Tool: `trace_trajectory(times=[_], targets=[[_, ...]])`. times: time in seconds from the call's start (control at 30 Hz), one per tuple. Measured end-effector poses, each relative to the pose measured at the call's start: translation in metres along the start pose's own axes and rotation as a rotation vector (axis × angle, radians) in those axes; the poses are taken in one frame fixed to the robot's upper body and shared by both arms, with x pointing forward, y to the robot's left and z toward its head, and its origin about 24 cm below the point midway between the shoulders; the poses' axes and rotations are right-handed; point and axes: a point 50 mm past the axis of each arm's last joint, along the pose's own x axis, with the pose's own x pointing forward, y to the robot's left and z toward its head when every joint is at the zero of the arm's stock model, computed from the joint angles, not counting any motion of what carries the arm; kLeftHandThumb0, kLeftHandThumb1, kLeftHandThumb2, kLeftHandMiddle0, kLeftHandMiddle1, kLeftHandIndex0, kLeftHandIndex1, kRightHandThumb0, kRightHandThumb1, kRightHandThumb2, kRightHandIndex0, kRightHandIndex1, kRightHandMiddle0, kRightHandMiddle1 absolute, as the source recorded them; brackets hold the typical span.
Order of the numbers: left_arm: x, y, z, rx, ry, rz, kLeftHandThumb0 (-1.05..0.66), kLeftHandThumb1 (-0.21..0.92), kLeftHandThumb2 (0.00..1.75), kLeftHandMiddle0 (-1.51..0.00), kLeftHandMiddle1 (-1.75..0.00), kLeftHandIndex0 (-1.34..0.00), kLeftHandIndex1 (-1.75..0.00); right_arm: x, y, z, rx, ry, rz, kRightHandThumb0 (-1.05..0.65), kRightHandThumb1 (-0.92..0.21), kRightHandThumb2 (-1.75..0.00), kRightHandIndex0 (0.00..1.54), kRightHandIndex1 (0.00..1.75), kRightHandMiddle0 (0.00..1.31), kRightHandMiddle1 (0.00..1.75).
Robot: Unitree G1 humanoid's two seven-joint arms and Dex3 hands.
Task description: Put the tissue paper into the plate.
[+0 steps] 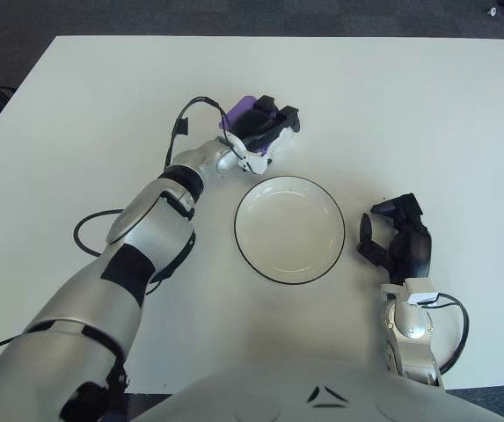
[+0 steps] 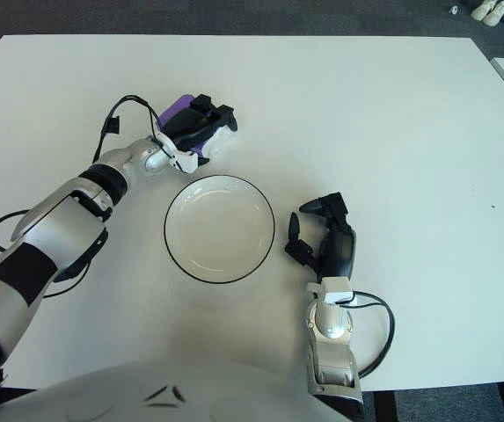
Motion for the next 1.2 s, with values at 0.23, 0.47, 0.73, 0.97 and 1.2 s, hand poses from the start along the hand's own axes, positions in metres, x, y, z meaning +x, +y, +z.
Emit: trace_trajectory(times=[0.23, 0.47, 0.73, 0.97, 1.2], targets=[[-0.002, 0.003, -0.006, -0.111, 0.043, 0.013, 0.0, -0.09, 1.71, -0.97, -1.56, -0.7, -1.75, 0.0, 0.0, 0.0, -0.001, -0.001, 0.0, -0.41, -0.54, -1.05, 0.5, 1.55, 0.43, 1.75], [-0.005, 0.011, -0.015, -0.171, 0.058, 0.023, 0.0, -0.09, 1.71, -0.99, -1.54, -0.69, -1.75, 0.0, 0.0, 0.001, -0.001, -0.004, 0.0, -0.42, -0.53, -1.06, 0.49, 1.55, 0.44, 1.75], [-0.014, 0.022, -0.033, -0.166, 0.079, 0.078, 0.0, -0.08, 1.7, -0.97, -1.55, -0.68, -1.75, 0.0, 0.0, 0.001, 0.001, -0.009, -0.002, -0.42, -0.52, -1.07, 0.5, 1.56, 0.45, 1.75], [-0.021, 0.034, -0.043, -0.053, 0.077, 0.199, 0.0, -0.01, 1.67, -0.86, -1.67, -0.63, -1.75, 0.002, 0.001, 0.001, 0.006, -0.016, 0.0, -0.42, -0.52, -1.07, 0.49, 1.55, 0.45, 1.75], [-0.024, 0.051, -0.043, 0.038, 0.015, 0.324, 0.0, 0.02, 1.65, -0.83, -1.71, -0.61, -1.75, 0.003, 0.002, 0.001, 0.009, -0.015, -0.002, -0.41, -0.56, -1.02, 0.48, 1.53, 0.42, 1.75]])
